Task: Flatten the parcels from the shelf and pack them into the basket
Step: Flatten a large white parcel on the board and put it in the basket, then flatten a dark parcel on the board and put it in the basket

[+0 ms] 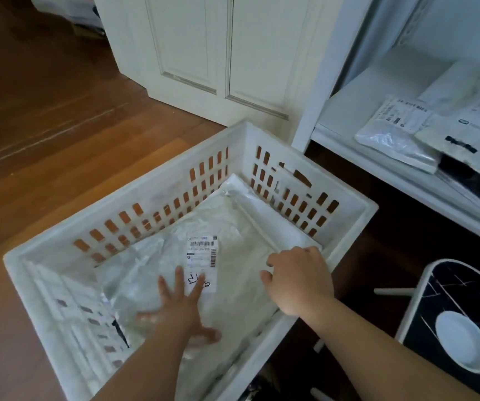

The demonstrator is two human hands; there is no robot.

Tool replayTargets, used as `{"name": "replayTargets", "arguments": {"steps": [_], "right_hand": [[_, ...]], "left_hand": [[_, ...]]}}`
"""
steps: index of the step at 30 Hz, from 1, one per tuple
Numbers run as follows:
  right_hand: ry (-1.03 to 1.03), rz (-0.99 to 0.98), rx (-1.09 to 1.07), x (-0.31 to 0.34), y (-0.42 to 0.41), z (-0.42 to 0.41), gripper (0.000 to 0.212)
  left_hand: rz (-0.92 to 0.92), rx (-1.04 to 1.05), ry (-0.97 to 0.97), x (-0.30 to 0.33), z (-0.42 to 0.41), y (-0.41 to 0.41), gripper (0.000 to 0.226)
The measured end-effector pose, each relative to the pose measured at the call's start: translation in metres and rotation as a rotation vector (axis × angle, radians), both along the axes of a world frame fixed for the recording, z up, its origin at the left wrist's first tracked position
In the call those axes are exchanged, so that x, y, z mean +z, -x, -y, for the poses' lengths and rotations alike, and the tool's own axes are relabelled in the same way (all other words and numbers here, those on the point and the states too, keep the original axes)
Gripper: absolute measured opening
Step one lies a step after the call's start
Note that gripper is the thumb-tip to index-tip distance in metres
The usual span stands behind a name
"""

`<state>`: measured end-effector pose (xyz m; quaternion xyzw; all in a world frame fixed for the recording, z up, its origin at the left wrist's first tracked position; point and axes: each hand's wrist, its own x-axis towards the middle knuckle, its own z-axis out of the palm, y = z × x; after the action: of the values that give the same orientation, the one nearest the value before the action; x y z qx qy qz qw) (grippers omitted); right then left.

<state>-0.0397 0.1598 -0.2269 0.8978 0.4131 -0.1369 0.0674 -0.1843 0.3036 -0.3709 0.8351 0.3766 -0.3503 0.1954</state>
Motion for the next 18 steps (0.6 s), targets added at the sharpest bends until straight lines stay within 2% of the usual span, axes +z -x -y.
{"name": "replayTargets", "arguments": {"steps": [5, 7, 9, 11, 14, 16, 18], "right_hand": [[-0.025, 0.008, -0.018, -0.004, -0.001, -0.001, 0.042], [-0.055, 0.011, -0.011, -0.002, -0.001, 0.000, 0.043], [-0.078, 0.018, 0.012, -0.001, -0.002, 0.001, 0.043], [-0.118, -0.063, -0.009, 0.005, -0.004, 0.006, 0.040], [-0.198, -0.198, -0.123, 0.022, -0.016, 0.009, 0.040], [-0.201, -0.133, -0.189, 0.041, -0.025, 0.025, 0.040], [-0.190, 0.001, -0.192, 0.060, -0.035, 0.045, 0.036]], "left_hand": [[-0.106, 0.052, 0.030, -0.014, -0.003, 0.008, 0.153], [-0.149, 0.057, 0.018, -0.009, -0.005, -0.003, 0.153], [-0.150, 0.062, -0.019, 0.008, -0.009, -0.024, 0.133], [-0.074, -0.017, -0.090, 0.042, -0.006, -0.052, 0.102], [0.181, -0.150, -0.191, 0.103, 0.002, -0.102, 0.060], [0.335, -0.221, -0.260, 0.150, 0.020, -0.129, 0.042], [0.457, -0.290, -0.290, 0.191, 0.036, -0.151, 0.036]]}}
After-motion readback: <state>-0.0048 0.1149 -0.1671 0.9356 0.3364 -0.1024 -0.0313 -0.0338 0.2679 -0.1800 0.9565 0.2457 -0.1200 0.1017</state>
